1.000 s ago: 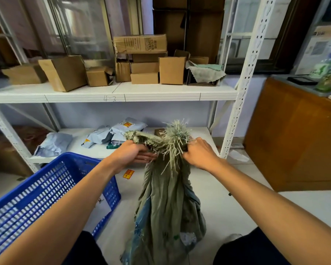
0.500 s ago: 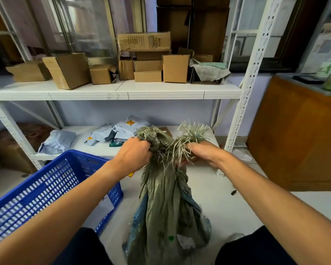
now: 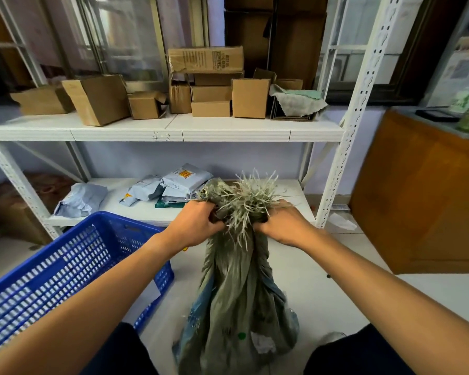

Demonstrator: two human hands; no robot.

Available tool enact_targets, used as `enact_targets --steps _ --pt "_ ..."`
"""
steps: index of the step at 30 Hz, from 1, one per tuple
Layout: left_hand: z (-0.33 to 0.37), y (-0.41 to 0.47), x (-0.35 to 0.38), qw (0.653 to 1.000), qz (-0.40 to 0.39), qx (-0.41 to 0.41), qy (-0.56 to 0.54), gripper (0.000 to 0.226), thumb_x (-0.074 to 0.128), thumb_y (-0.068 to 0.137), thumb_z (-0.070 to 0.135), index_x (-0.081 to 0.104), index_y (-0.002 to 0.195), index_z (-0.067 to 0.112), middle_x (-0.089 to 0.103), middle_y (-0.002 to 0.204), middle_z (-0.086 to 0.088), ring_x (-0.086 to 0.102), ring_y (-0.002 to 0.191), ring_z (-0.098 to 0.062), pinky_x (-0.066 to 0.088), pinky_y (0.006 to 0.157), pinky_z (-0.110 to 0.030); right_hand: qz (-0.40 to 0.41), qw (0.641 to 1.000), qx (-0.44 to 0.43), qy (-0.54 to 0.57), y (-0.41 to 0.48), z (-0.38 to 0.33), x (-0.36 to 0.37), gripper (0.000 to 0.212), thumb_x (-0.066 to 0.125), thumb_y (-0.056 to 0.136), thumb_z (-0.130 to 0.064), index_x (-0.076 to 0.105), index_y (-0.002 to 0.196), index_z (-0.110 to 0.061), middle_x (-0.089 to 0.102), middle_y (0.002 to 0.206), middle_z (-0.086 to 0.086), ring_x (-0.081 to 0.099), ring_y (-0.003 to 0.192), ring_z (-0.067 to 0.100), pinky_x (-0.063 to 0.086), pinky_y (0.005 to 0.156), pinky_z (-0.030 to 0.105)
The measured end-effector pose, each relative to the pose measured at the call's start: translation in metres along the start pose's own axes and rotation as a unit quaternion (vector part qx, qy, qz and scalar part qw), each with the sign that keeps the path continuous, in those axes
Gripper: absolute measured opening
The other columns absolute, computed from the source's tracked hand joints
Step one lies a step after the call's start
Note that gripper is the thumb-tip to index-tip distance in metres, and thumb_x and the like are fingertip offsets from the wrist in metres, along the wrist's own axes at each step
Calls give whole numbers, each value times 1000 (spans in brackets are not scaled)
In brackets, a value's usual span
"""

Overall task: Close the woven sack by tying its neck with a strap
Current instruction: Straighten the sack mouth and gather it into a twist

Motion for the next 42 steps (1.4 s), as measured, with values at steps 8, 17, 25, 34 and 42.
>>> enact_targets --steps 8,17,25,34,42 --pt "21 5 10 989 121 -81 -4 19 65 83 18 68 93 2 72 96 -22 63 94 -41 48 79 -40 5 978 175 117 6 -9 17 25 49 84 -25 69 84 -9 71 86 11 68 78 30 55 73 32" --pt "7 6 12 953 132 -221 -160 37 66 77 41 65 61 7 67 63 -10 65 69 -34 53 63 -35 -94 864 248 428 -4 -22 30 36 33 83 -6 64 77 10 70 60 23 69 54 39 61 54 39" --pt "28 21 0 977 149 -116 -100 27 59 83 27 66 71 5 72 77 -17 64 76 -42 44 62 -33 -2 912 259 317 7 -16 6 31 46 86 -15 71 71 -3 69 51 10 70 46 27 63 63 38" --pt "28 8 20 922 -4 -128 -366 30 60 83 11 62 53 12 64 52 -6 58 48 -13 46 47 -24 -40 869 196 453 9 -18 19 37 36 87 -5 69 89 13 70 69 26 68 55 32 61 59 34" --pt "27 7 46 894 -88 -135 -419 18 62 87 10 65 69 8 65 67 -6 60 64 -13 48 62 -22 -36 910 129 392 5 -25 11 38 26 102 -23 42 67 -19 50 63 3 46 62 18 38 59 31"
Point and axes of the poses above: each hand's wrist, its own y-axis towards the middle knuckle, its own x-axis out of the palm, z = x × y, the point moved 8 cm from there along y, towards the middle knuckle
